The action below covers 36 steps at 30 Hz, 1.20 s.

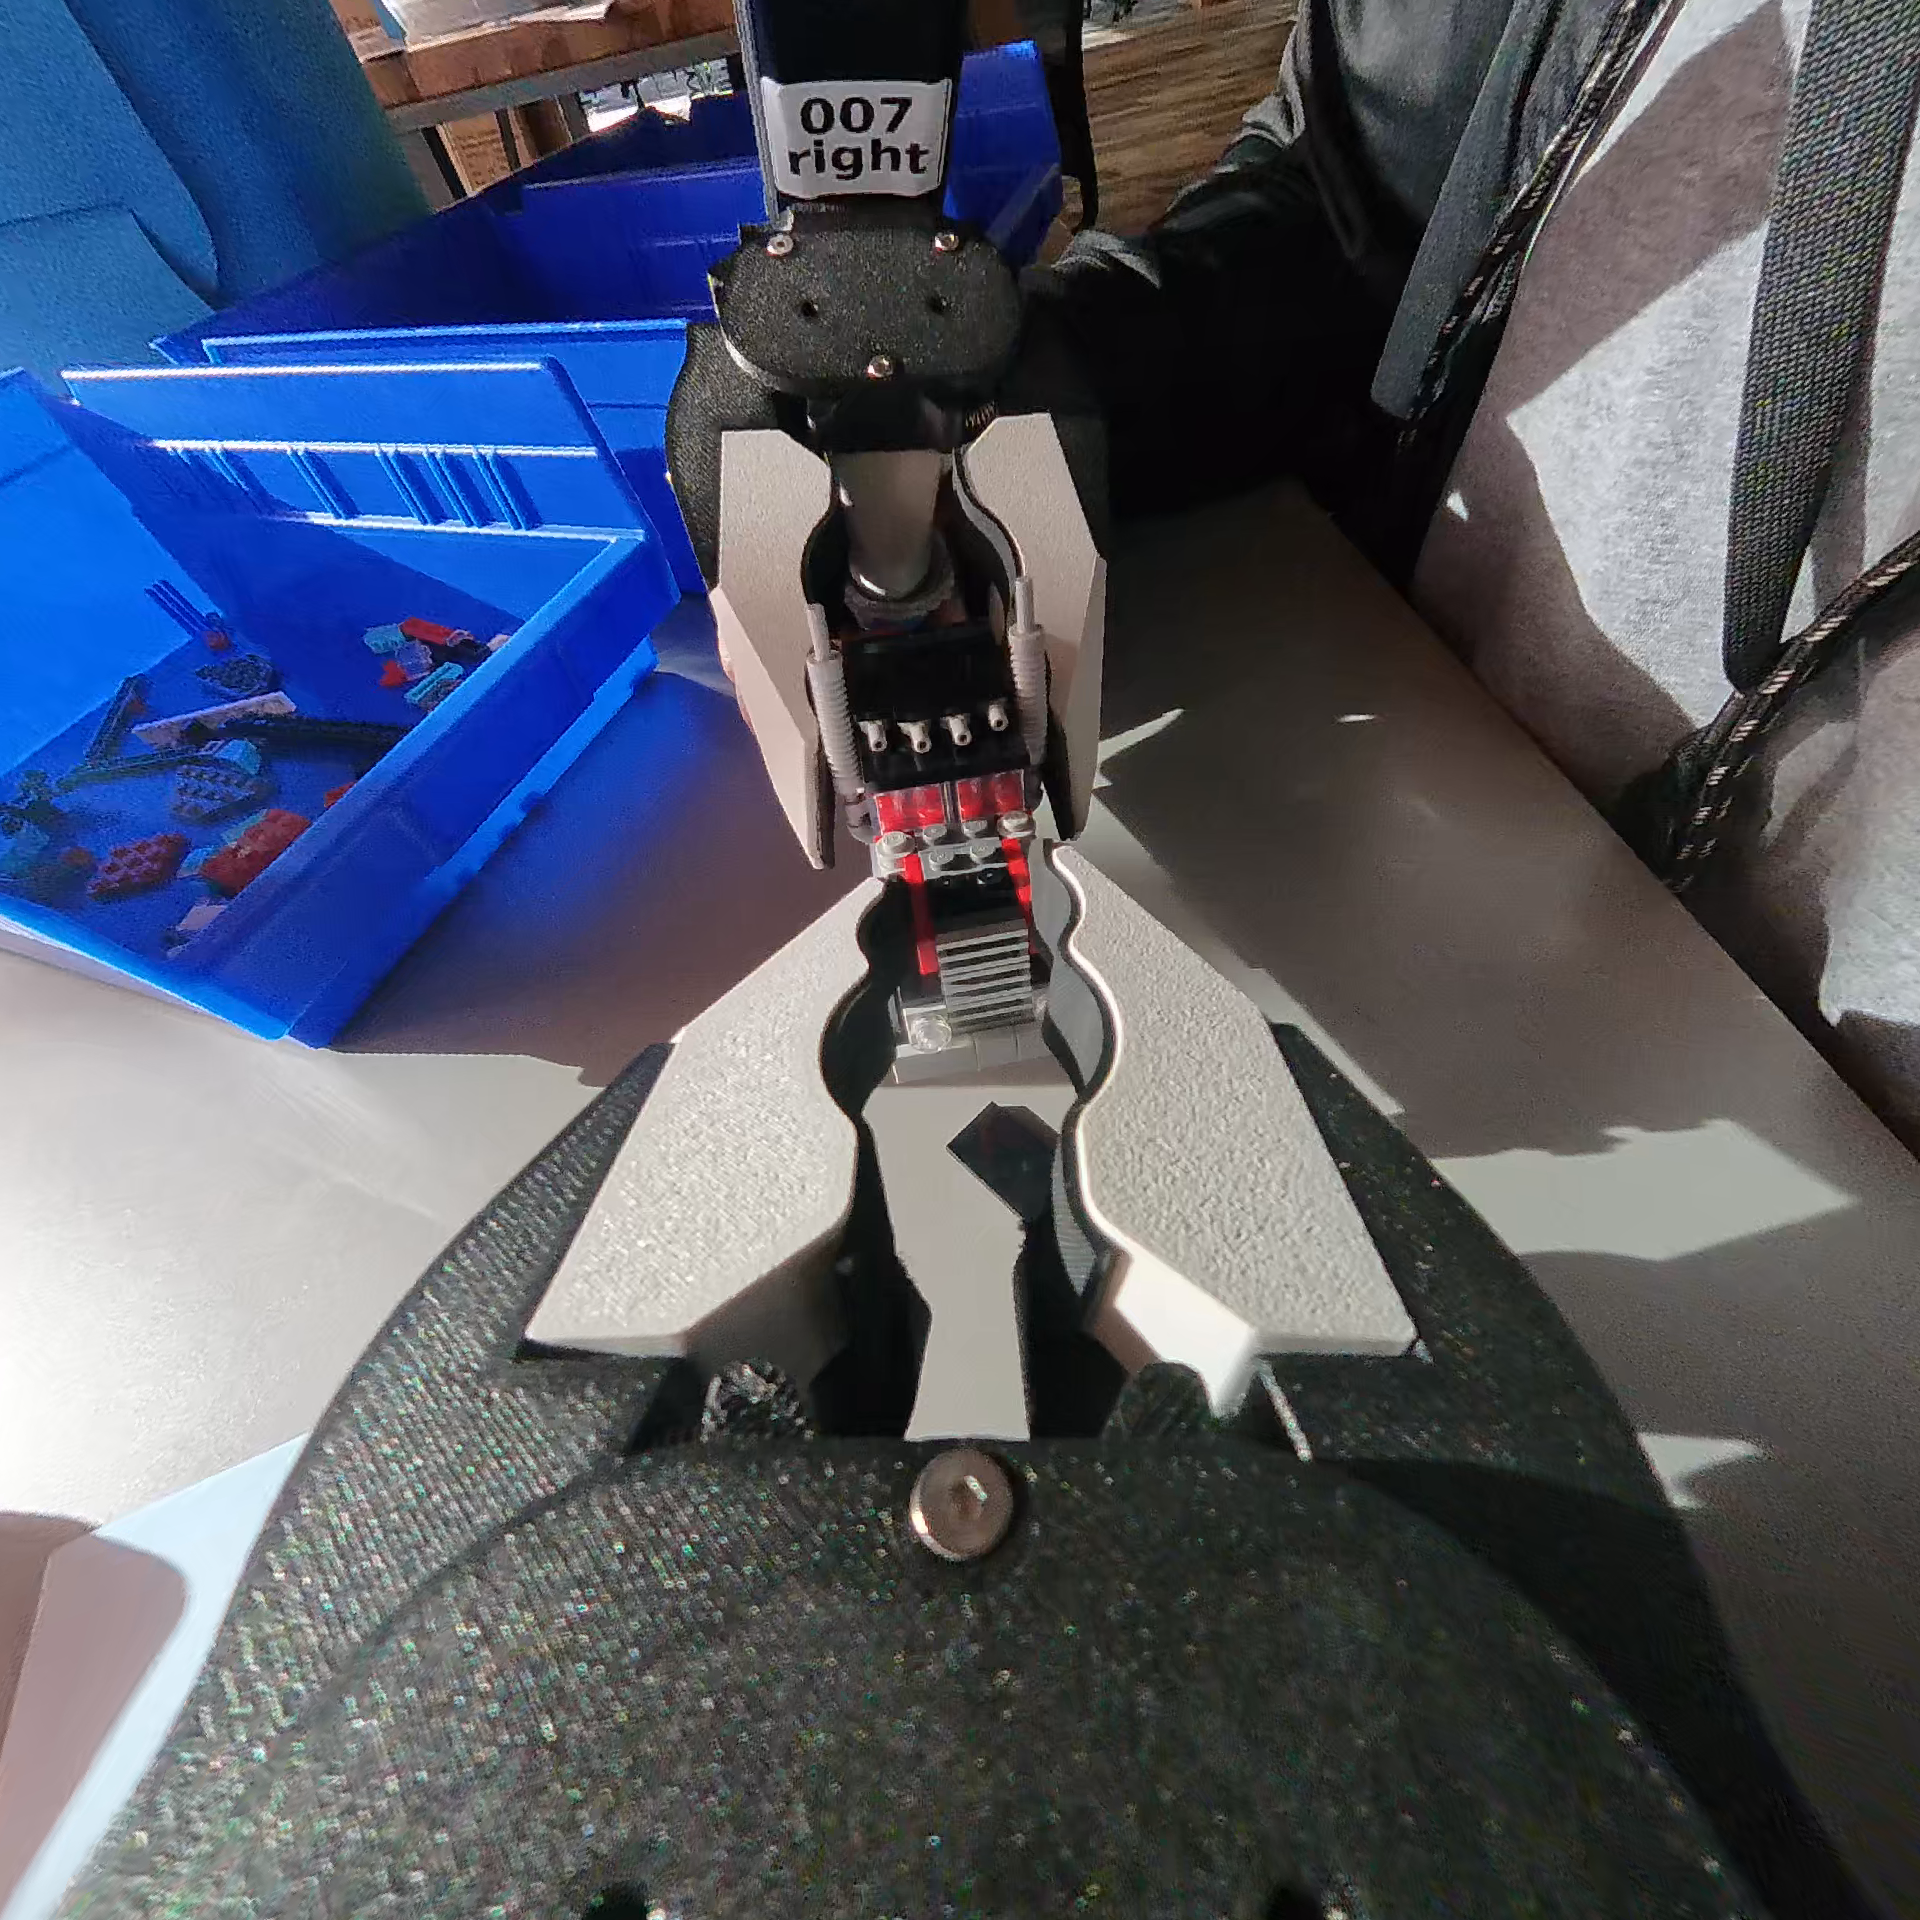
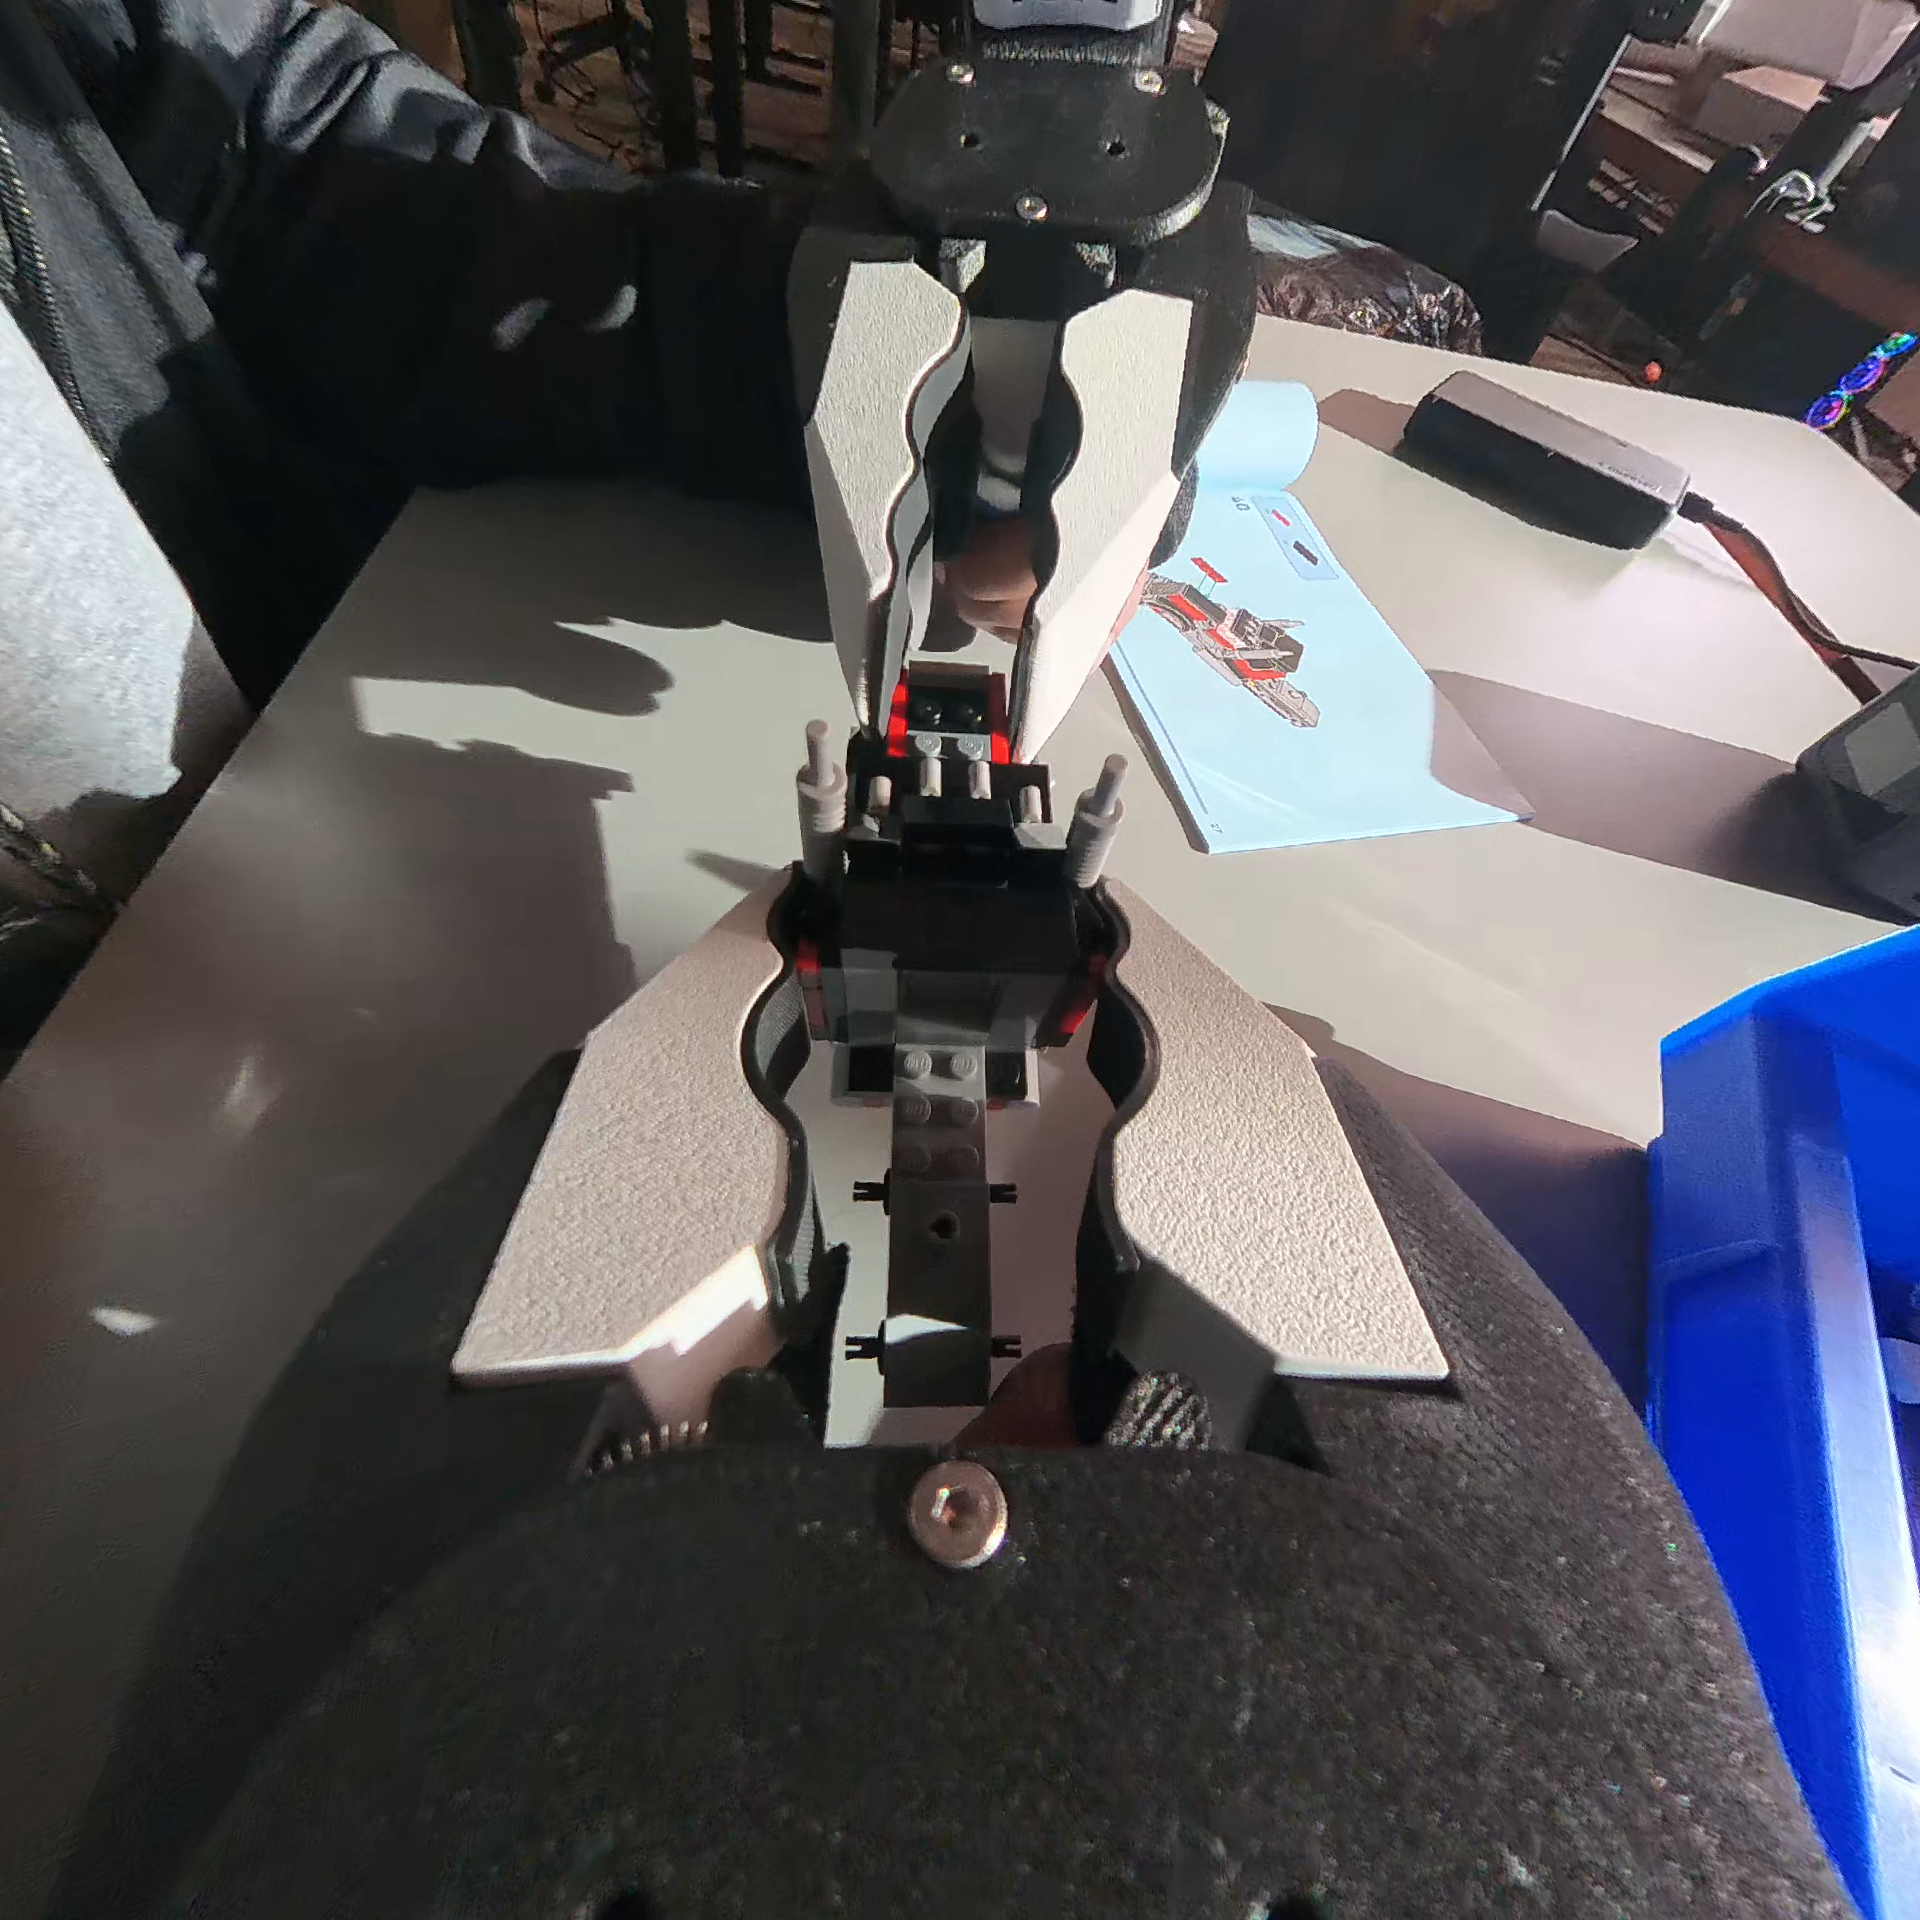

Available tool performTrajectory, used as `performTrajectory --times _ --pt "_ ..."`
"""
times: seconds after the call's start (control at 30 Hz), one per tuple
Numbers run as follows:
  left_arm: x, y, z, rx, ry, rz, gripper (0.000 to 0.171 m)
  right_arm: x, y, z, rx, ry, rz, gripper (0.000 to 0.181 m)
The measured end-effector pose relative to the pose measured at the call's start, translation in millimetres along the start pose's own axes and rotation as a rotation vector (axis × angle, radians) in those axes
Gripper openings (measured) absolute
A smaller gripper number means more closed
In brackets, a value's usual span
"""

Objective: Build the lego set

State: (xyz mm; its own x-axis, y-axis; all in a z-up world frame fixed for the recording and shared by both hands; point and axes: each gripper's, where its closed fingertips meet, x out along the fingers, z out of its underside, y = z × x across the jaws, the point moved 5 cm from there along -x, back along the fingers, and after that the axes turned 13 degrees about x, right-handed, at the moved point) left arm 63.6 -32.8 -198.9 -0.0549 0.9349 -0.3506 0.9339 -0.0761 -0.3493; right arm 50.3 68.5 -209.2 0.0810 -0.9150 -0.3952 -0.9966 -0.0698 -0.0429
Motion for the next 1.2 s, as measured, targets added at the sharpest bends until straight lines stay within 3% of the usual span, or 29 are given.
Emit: performTrajectory --times 0.47,1.2 --pt "3.4 -4.4 4.8 -0.081 -0.022 -0.009 0.025 -0.1 4.7 2.9 -0.011 -0.019 0.042 0.055" --pt "6.9 -7.9 10.3 -0.053 -0.07 -0.037 0.025 -0.8 8.3 4.1 0.017 -0.034 0.066 0.055"
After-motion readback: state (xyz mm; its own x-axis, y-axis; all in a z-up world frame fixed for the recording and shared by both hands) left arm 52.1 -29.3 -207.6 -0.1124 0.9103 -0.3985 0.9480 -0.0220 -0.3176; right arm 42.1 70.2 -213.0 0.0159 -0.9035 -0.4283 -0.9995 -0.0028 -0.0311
